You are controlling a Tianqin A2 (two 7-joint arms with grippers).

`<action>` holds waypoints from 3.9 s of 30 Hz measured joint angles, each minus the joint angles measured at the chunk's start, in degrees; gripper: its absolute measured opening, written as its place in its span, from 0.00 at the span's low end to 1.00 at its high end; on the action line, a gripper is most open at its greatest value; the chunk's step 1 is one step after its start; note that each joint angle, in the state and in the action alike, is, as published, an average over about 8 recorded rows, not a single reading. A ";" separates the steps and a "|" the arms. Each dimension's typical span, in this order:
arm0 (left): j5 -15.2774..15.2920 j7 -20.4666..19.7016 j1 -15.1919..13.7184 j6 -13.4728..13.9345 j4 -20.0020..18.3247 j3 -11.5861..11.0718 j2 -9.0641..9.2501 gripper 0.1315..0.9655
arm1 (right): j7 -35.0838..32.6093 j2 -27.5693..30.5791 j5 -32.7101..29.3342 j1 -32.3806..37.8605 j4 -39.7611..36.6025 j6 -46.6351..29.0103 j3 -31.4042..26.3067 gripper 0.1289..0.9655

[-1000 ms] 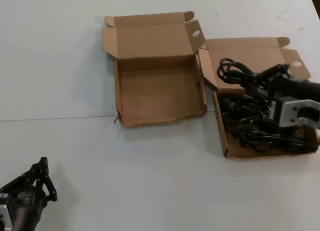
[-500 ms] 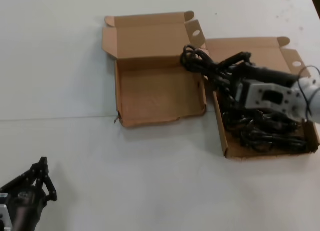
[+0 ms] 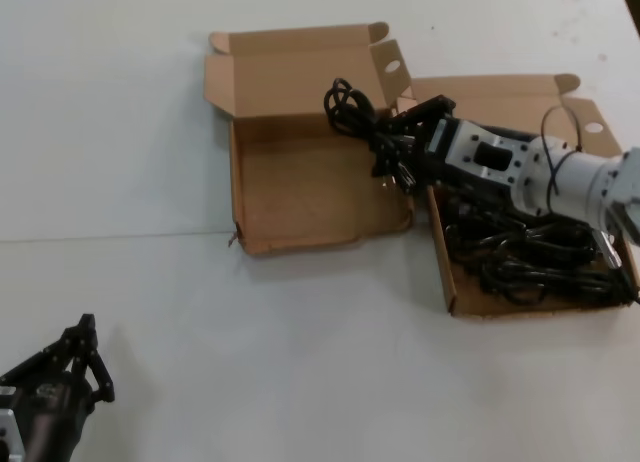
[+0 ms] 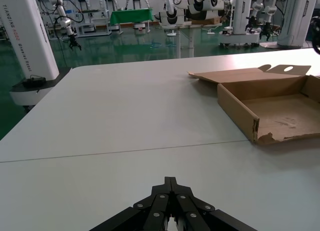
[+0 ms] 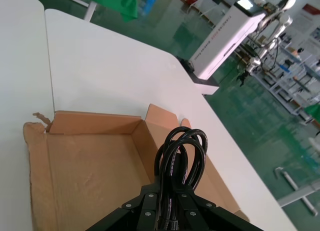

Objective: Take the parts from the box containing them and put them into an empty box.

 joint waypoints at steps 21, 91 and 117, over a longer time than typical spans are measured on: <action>0.00 0.00 0.00 0.00 0.00 0.00 0.00 0.03 | 0.00 -0.14 13.70 7.89 -10.81 7.59 -14.88 0.10; 0.00 0.00 0.00 0.00 0.00 0.00 0.00 0.39 | 0.00 10.35 18.04 -28.47 29.81 17.96 1.52 1.00; 0.00 0.00 0.00 -0.01 -0.01 0.01 -0.01 0.91 | 0.00 6.74 22.40 -41.47 33.50 27.62 7.59 1.00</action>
